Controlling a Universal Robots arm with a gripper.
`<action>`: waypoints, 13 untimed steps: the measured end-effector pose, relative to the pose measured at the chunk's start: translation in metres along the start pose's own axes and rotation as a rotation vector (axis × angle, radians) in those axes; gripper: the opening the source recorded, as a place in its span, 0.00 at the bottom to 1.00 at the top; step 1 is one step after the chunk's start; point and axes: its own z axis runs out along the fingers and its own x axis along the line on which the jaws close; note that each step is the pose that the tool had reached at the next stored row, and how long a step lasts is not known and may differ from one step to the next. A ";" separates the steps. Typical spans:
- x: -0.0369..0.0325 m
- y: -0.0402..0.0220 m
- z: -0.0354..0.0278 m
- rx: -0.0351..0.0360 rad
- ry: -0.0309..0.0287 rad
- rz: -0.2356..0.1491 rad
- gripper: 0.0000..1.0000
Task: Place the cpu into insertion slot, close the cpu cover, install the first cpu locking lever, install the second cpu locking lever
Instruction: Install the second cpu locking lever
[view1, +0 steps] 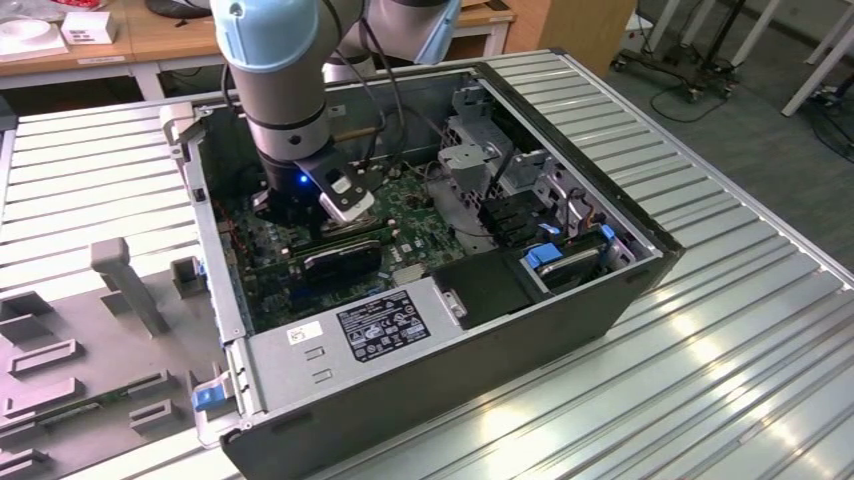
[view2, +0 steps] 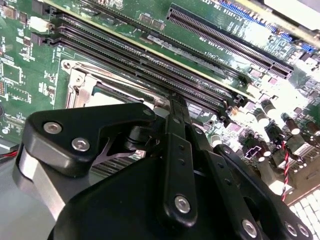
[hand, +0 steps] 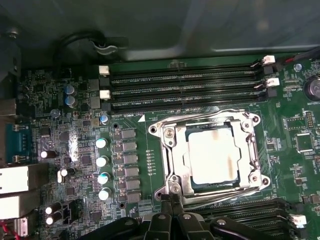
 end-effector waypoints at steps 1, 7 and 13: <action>0.0001 -0.0001 0.0006 -0.0005 0.0000 0.000 0.11; 0.0001 0.0000 0.0009 -0.0010 -0.0001 0.001 0.11; 0.0000 0.0006 -0.0013 -0.0010 -0.0005 0.002 0.11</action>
